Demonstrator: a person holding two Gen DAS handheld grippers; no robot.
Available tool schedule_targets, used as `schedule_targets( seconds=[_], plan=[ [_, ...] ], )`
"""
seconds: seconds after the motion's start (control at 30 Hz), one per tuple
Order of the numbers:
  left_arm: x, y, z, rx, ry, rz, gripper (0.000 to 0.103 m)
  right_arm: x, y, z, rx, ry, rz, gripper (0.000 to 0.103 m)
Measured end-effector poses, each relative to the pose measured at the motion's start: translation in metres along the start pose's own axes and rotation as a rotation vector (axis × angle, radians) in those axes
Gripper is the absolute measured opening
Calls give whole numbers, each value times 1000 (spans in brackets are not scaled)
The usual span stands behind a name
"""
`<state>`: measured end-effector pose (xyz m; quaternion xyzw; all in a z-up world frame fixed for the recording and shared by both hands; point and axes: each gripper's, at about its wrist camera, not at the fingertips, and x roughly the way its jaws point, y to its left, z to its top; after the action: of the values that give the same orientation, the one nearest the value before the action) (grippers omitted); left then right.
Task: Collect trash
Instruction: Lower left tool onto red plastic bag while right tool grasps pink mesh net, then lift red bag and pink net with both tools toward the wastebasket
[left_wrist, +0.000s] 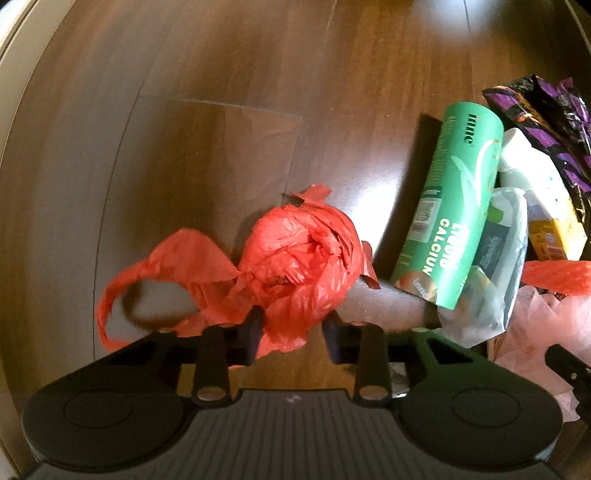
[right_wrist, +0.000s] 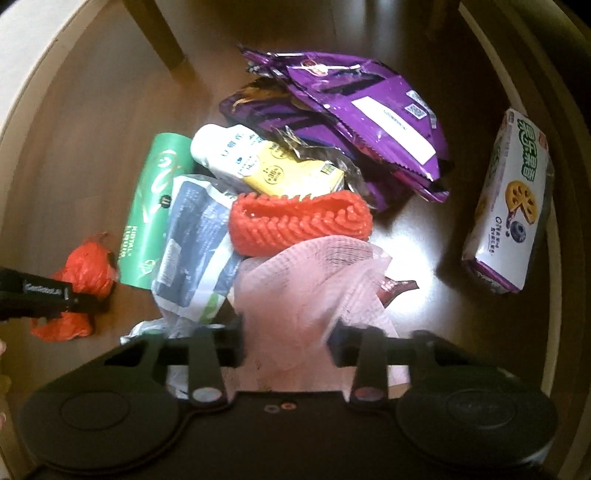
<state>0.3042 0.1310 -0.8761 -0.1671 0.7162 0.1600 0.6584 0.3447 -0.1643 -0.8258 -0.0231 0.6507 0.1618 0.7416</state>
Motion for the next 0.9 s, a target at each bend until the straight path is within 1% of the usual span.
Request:
schedule_targets(
  seconds=[0.03, 0.07, 0.1, 0.13, 0.3, 0.37, 0.47, 0.57, 0.67, 0.77, 0.9],
  plan=[
    [-2, -1, -1, 4, -3, 0, 24, -3, 5, 2, -10, 1, -6, 23],
    [1, -3, 1, 9, -4, 4, 21, -6, 6, 3, -17, -2, -12, 17],
    [-1, -4, 1, 12, -6, 6, 20, -8, 6, 2, -20, -1, -14, 14],
    [-4, -5, 0, 13, -8, 2, 19, -12, 5, 2, -20, -4, -15, 9],
    [-29, -9, -3, 26, -19, 4, 17, -44, 0, -3, -45, -35, -32, 6],
    [-47, -11, -5, 33, -29, -3, 17, -57, -1, 0, -48, -44, -33, 6],
    [-79, -13, -11, 32, -45, -23, 17, -89, -1, 1, -40, -63, -22, 6],
    [-120, -14, -18, 22, -57, -33, 16, -129, 0, 3, -34, -83, 0, 6],
    [-172, -17, -21, 21, -76, -62, 16, -171, 6, 10, -31, -100, 23, 6],
    [-234, -23, -25, 38, -103, -93, 16, -224, 12, 21, -40, -114, 53, 6],
    [-322, -32, -26, 83, -151, -133, 16, -306, 25, 44, -66, -168, 73, 6]
  ],
)
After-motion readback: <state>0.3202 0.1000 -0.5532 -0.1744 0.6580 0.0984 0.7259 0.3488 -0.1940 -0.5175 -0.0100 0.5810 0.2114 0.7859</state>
